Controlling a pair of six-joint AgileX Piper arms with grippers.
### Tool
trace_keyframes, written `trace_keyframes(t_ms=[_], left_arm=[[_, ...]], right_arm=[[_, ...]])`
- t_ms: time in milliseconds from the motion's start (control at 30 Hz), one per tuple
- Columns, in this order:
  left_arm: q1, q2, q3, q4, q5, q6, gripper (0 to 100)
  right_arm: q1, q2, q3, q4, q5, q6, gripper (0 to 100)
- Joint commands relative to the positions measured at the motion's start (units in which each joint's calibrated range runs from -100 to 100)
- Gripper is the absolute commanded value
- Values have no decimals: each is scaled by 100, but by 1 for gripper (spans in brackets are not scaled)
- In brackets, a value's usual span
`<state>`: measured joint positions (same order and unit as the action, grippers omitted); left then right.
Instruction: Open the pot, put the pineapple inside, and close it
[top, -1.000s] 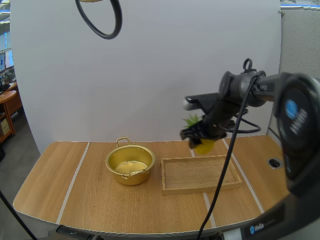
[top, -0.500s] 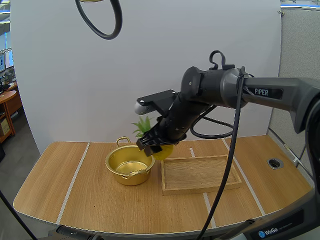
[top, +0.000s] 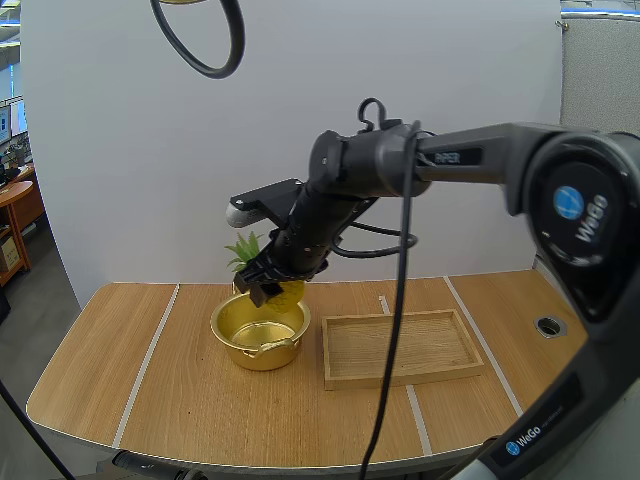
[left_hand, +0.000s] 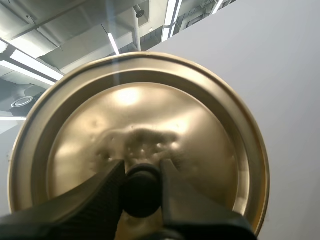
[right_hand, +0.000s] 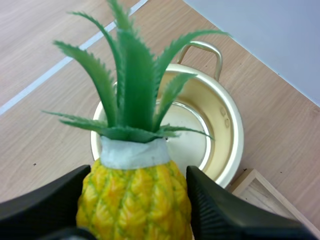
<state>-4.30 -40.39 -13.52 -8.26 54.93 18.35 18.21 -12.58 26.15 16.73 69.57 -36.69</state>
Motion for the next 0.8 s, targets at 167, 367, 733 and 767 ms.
trace_keyframes(t_ms=[167,367,733,767], left_arm=[[-21,-37,-56,-5,-247,-33,0],[-21,-37,-56,-5,-247,-33,0],[-21,-37,-56,-5,-247,-33,0],[-21,-37,-56,-5,-247,-33,0]], right_arm=[[34,796,-328,3,-172,-109,0],[34,1228,-328,3,-564,-130,0],[34,1725,-328,-122,-967,-152,0],[34,1773,-328,-122,-984,-152,0]])
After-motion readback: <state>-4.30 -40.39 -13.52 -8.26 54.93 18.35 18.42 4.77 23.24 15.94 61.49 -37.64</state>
